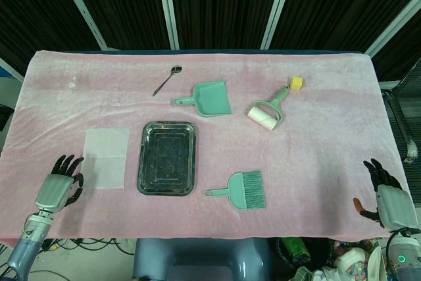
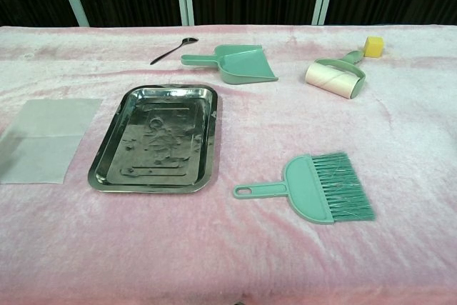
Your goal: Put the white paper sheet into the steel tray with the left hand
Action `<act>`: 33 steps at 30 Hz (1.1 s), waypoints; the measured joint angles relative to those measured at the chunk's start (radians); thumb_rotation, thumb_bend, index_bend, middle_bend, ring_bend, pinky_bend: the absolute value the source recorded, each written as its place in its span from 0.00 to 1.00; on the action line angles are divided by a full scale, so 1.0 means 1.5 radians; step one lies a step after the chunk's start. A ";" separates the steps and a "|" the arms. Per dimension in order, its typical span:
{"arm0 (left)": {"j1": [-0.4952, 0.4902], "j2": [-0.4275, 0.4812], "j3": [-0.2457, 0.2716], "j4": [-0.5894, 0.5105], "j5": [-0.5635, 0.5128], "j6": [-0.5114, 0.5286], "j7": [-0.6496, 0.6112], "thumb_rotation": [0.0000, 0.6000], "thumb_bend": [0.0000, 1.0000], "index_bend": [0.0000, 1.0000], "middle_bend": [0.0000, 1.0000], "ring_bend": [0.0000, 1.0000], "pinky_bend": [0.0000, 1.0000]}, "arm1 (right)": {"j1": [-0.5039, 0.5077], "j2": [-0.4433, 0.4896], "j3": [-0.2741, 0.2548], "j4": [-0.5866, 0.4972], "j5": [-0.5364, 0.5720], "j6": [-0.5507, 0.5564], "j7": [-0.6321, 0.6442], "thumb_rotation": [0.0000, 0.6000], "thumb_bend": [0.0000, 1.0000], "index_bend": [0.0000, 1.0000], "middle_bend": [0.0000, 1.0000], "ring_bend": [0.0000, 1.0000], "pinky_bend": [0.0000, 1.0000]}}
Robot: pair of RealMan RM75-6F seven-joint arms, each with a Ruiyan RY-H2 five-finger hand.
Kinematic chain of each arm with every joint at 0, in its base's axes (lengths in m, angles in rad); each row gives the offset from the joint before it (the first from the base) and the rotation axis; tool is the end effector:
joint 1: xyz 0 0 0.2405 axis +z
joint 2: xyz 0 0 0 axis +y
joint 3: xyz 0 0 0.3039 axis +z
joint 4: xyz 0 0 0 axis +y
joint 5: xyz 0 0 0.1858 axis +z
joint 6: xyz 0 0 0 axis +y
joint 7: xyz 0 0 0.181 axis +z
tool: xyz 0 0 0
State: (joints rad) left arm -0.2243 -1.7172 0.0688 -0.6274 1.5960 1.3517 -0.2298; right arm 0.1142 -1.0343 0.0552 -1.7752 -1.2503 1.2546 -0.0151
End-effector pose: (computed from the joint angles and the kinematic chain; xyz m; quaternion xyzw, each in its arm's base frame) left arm -0.4083 0.2643 0.0239 -0.7098 -0.3375 -0.3155 0.5317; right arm -0.3639 -0.2196 0.1927 0.5530 -0.5204 0.3107 0.5718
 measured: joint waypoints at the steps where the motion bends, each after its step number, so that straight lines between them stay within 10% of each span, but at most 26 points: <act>1: -0.001 0.000 -0.001 0.000 0.000 0.000 0.001 1.00 0.40 0.59 0.12 0.00 0.00 | 0.000 0.000 0.000 -0.001 0.001 -0.001 -0.001 1.00 0.27 0.04 0.01 0.10 0.16; 21: -0.011 0.006 -0.019 -0.032 -0.011 0.006 -0.024 1.00 0.53 0.63 0.16 0.00 0.00 | 0.000 0.005 0.001 -0.007 0.006 -0.005 0.004 1.00 0.27 0.04 0.01 0.10 0.16; 33: -0.070 0.117 -0.108 -0.229 -0.026 0.058 -0.025 1.00 0.53 0.63 0.16 0.00 0.00 | 0.001 0.004 -0.001 -0.007 0.008 -0.009 0.000 1.00 0.27 0.04 0.01 0.10 0.16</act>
State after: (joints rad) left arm -0.3292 -1.5411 -0.0933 -0.9711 1.5577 1.4384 -0.2674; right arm 0.1157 -1.0283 0.0535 -1.7860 -1.2386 1.2407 -0.0145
